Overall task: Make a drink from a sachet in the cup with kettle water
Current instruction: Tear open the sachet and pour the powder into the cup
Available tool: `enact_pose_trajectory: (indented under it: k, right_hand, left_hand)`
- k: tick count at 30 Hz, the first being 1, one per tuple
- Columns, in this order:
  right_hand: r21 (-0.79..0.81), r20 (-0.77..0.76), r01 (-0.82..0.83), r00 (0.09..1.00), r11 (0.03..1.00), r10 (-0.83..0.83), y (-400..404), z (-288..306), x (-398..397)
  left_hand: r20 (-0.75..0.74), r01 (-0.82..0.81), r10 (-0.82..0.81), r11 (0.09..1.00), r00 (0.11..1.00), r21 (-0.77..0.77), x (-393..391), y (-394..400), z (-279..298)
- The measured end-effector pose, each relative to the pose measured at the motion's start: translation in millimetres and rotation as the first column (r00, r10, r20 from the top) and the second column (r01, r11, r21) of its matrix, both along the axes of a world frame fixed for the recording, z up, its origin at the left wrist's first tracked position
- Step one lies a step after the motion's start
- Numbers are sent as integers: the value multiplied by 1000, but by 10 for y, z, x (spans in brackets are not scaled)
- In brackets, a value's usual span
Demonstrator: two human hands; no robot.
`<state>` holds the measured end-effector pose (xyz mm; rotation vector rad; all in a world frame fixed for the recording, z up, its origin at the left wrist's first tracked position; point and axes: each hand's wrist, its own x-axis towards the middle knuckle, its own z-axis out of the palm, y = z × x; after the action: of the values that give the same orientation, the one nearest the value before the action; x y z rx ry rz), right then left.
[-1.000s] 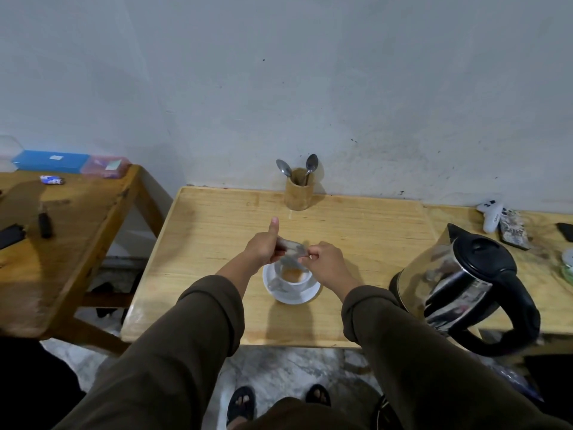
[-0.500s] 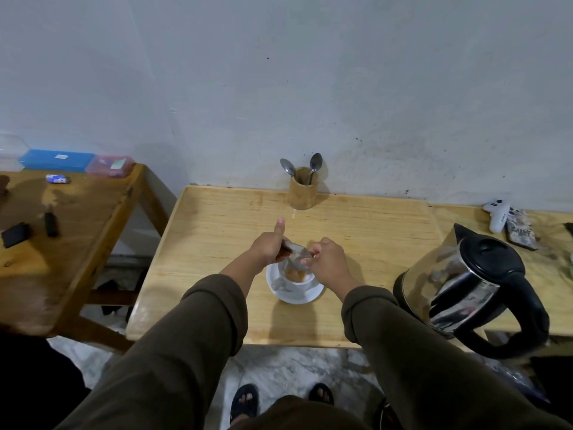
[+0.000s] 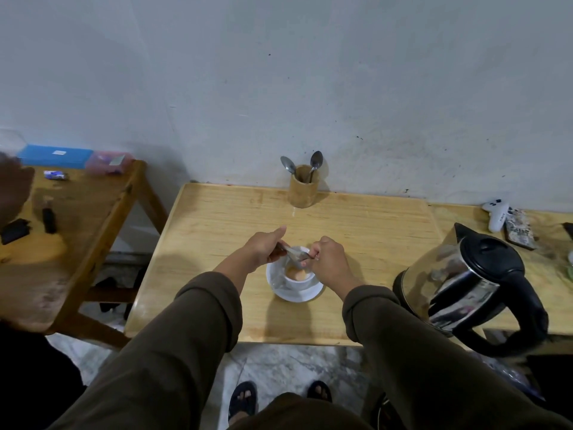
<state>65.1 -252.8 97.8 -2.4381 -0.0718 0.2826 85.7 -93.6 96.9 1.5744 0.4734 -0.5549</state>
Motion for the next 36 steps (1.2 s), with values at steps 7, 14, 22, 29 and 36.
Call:
enact_pose_trajectory:
  k: [7,14,22,29,36]
  right_hand:
    - [-65,57,-23,998,998,27,23,44,9]
    - [167,116,197,969,966,-218,261,180,-84]
    - [309,-251,257,951,916,-182,968,85,-241]
    - [-53,-293,62,953,997,-75,1330,-143,-392]
    - [-186,-384,-45,923,981,-31,1396,-300,-468]
  left_hand:
    - [37,105,-105,994,994,3,-75,178,-43]
    - [109,-117,133,983,985,-143,-181,360,-8]
    - [175,-363,353,931,919,27,-411,698,-260]
    - [178,-171,114,923,977,345,-688,909,-645]
    - [128,58,-148,843,981,534,-784,964,-834]
